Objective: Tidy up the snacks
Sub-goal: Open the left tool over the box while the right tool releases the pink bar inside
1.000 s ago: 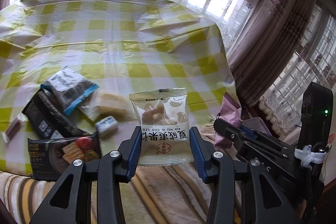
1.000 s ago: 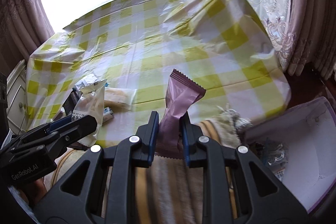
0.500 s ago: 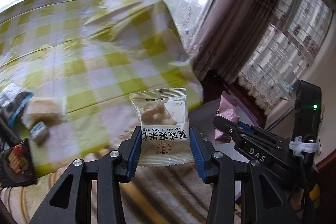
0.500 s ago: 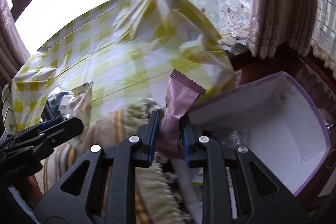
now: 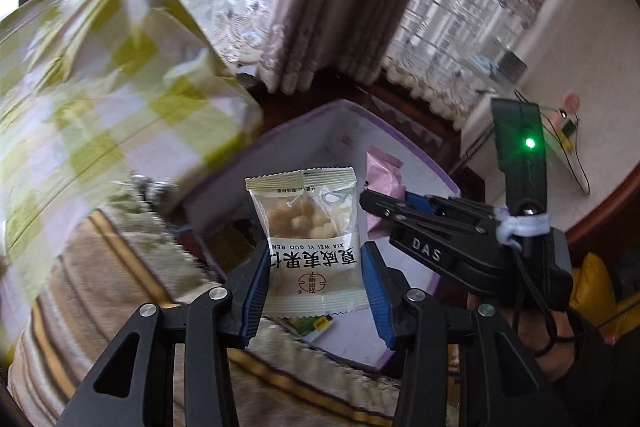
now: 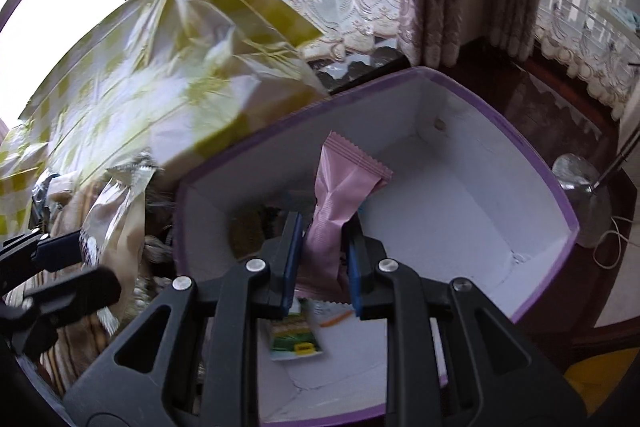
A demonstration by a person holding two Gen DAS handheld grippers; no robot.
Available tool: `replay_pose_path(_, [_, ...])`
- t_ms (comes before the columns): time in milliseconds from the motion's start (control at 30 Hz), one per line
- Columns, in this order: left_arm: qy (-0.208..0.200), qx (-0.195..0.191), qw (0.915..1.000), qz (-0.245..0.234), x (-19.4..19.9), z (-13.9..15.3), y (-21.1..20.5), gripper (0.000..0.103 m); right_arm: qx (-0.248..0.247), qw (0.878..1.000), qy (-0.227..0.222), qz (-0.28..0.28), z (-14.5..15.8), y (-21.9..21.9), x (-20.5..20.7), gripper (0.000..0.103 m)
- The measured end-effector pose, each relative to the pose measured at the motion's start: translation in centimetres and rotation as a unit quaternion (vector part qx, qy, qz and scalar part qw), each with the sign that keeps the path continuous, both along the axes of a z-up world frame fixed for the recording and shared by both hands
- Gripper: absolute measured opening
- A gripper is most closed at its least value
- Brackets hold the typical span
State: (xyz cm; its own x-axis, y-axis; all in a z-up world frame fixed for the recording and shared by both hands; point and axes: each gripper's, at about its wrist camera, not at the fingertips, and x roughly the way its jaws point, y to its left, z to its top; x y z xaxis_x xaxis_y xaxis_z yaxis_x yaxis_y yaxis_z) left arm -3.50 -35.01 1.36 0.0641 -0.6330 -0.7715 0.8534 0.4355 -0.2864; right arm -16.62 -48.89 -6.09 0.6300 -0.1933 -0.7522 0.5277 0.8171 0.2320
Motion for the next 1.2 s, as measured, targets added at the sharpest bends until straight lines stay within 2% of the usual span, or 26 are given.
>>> replay_pose_path(133, [0.012, 0.013, 0.9995, -0.028, -1.5, -0.7, -1.5, 0.046, 0.006, 1.0, 0.012, -0.018, -0.8, -1.3, -1.3, 0.025])
replay_pose_path(233, [0.037, 0.032, 0.9976, -0.049, -2.0, -1.6, -2.2, 0.05, 0.016, 0.999, 0.015, -0.026, -1.2, -2.1, -1.6, 0.027])
replay_pose_path(300, [0.035, 0.04, 0.9977, -0.043, -1.9, -1.8, -2.1, 0.05, 0.023, 0.999, 0.017, -0.033, -1.4, -2.4, -1.7, 0.032])
replay_pose_path(333, [0.039, 0.038, 0.9978, -0.039, -1.8, -1.8, -2.0, 0.05, 0.025, 0.999, 0.018, -0.034, -1.5, -2.6, -1.6, 0.038])
replay_pose_path(367, [0.043, 0.034, 0.998, -0.032, -1.4, -1.6, -1.7, 0.05, 0.025, 0.999, 0.017, -0.036, -1.5, -2.6, -1.5, 0.046])
replay_pose_path(433, [0.039, 0.029, 0.9987, -0.017, -1.2, -1.5, -0.9, 0.051, 0.024, 0.999, 0.014, -0.035, -1.4, -2.6, -1.7, 0.052])
replay_pose_path(600, [0.037, 0.018, 0.999, 0.017, -0.1, -1.0, 0.4, 0.052, 0.023, 0.999, 0.011, -0.025, -1.2, -2.1, -1.2, 0.053])
replay_pose_path(933, [0.005, -0.008, 0.9972, 0.074, 2.5, 0.2, 3.3, 0.052, 0.019, 1.0, 0.004, 0.002, 0.0, 0.0, 0.5, 0.053])
replay_pose_path(1100, [-0.004, -0.031, 0.9919, 0.123, 4.4, 1.1, 6.8, 0.052, 0.005, 0.999, -0.008, 0.032, 1.2, 2.5, 2.0, 0.053])
replay_pose_path(1200, [-0.011, -0.043, 0.9855, 0.164, 5.6, 1.6, 9.7, 0.052, -0.005, 0.998, -0.013, 0.061, 2.0, 4.5, 3.3, 0.053])
